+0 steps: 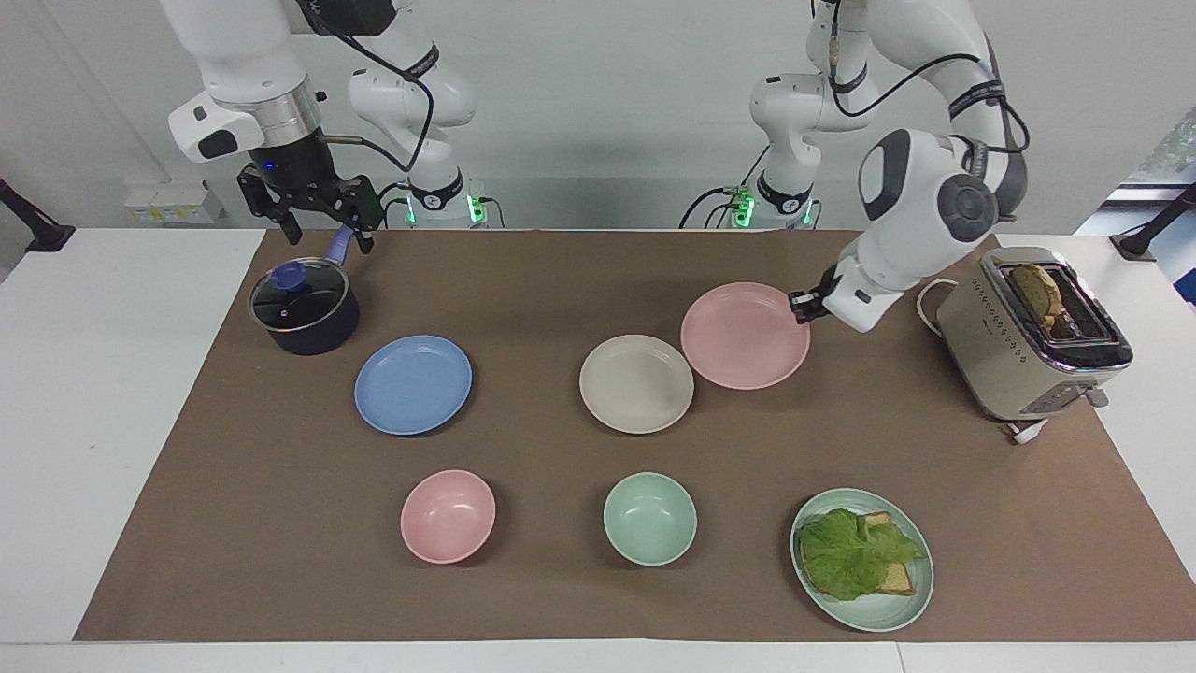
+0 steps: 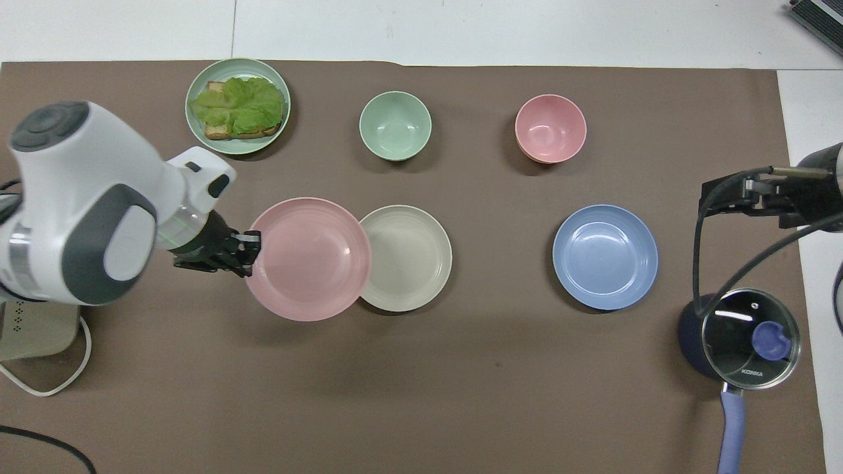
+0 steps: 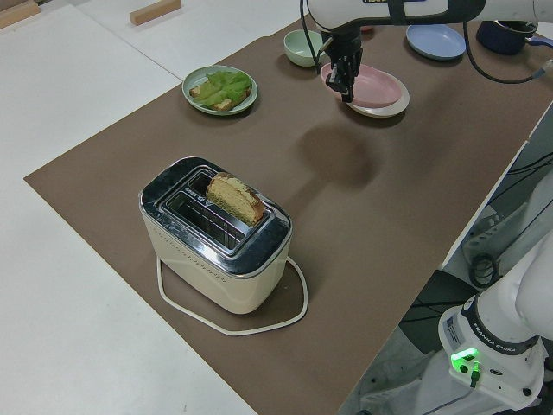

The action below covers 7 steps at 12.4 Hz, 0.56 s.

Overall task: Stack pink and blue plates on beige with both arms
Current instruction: 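Carry the pink plate onto the beige plate with the left gripper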

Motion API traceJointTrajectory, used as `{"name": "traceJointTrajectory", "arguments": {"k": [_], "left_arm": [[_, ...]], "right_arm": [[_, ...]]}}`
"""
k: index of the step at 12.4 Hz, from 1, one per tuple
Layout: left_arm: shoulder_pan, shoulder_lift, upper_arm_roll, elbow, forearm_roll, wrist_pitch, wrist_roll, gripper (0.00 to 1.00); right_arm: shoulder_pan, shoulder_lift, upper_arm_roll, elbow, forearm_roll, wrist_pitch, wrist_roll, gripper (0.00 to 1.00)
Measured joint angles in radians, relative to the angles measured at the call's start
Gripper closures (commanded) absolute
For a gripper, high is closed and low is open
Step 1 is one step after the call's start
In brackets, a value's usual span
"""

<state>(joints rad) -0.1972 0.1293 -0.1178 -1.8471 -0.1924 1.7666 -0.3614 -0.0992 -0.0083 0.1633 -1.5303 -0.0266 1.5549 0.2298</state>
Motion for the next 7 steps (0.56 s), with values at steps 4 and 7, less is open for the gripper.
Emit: {"name": "traceJointTrajectory", "arguments": {"k": [4,7], "left_arm": [[-0.208,0.103,-0.004,-0.047,-0.001,0.264,-0.148,1.0],[-0.211,0.131,0.007,-0.056,-0.001,0.303,-0.147,0.18]], "right_arm": [[-0.035,0.009,-0.002,-0.007,0.006,0.049,-0.057,0.0],[-0.057,0.037,-0.003,-0.061,0.008,0.151,-0.107,0.0]]}}
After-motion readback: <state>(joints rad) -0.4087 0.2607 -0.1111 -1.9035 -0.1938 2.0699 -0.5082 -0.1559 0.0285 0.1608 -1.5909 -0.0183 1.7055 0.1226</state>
